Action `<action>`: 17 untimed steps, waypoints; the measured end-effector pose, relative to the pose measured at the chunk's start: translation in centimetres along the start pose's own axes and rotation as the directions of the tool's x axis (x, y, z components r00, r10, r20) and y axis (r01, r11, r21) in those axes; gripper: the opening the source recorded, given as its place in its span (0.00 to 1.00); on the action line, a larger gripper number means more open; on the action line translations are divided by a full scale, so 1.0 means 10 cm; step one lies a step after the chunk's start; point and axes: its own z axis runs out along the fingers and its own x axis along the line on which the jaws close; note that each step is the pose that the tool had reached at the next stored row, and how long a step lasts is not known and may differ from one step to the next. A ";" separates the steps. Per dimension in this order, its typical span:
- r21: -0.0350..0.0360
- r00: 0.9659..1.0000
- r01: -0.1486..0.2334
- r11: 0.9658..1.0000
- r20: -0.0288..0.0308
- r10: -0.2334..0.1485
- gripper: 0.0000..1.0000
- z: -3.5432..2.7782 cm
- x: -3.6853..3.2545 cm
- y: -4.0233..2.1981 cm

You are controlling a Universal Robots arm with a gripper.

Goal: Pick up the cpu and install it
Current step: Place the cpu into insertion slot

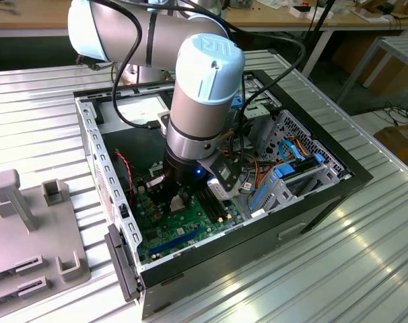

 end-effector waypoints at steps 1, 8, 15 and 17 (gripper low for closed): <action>0.000 1.000 0.000 1.000 0.000 0.000 0.47 0.000 0.000 0.000; -0.001 1.000 0.000 1.000 0.001 0.000 0.47 -0.027 -0.006 0.001; 0.000 1.000 0.000 1.000 0.000 0.000 0.47 -0.050 -0.007 0.000; 0.000 1.000 0.000 1.000 0.000 0.000 0.47 -0.050 -0.006 -0.003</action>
